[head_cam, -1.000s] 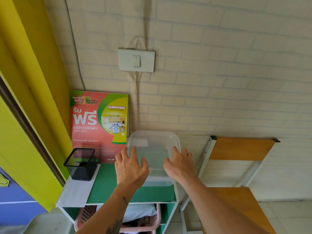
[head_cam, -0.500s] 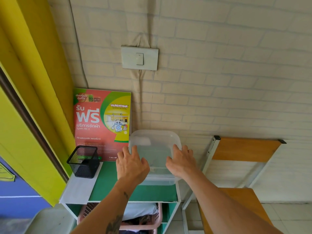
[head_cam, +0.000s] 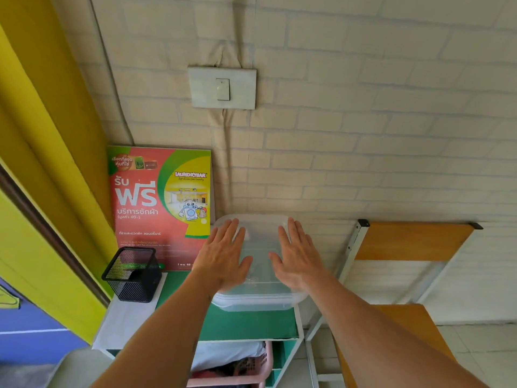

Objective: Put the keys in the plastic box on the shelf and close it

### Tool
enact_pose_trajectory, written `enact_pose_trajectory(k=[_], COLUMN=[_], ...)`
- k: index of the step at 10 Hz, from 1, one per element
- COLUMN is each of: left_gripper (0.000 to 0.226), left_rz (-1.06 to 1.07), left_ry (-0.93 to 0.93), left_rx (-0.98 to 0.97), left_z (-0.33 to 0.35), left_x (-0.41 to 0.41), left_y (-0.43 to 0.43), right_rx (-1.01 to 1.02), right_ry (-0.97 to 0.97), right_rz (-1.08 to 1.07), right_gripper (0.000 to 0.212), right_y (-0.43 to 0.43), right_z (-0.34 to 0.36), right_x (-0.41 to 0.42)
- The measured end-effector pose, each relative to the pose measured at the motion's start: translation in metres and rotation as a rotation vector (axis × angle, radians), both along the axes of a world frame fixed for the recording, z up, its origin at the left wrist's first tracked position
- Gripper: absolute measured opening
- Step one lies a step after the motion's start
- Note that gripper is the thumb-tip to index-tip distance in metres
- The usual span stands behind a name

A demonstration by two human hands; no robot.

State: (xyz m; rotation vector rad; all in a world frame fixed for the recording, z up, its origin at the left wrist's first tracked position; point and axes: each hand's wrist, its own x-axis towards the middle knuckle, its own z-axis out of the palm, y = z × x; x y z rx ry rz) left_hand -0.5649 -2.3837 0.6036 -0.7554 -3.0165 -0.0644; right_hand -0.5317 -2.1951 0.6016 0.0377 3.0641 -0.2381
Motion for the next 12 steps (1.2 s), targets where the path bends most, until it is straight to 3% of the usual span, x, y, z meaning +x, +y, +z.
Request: enact_pose_trajectory(k=[8,10,12], left_gripper=[0.081,0.065,0.052], left_rz=[0.038,0.096,0.163], left_ry=[-0.074,-0.133,-0.102], left_rx=[-0.021,-0.1,-0.061], left_z=[-0.003,0.021,0.063], left_x=[0.001,0.007,0.035], left_y=[-0.002,0.01,0.02], right_rx=[0.0,-0.09,-0.132], right_ry=[-0.073,-0.081,-0.027], right_rz=[-0.016,-0.058,-0.066], right_gripper=[0.079,0.09,0.078], right_y=[0.001,-0.002,0.008], right_z=[-0.002,0.05,0.107], right_x=[-0.003,-0.001,0.031])
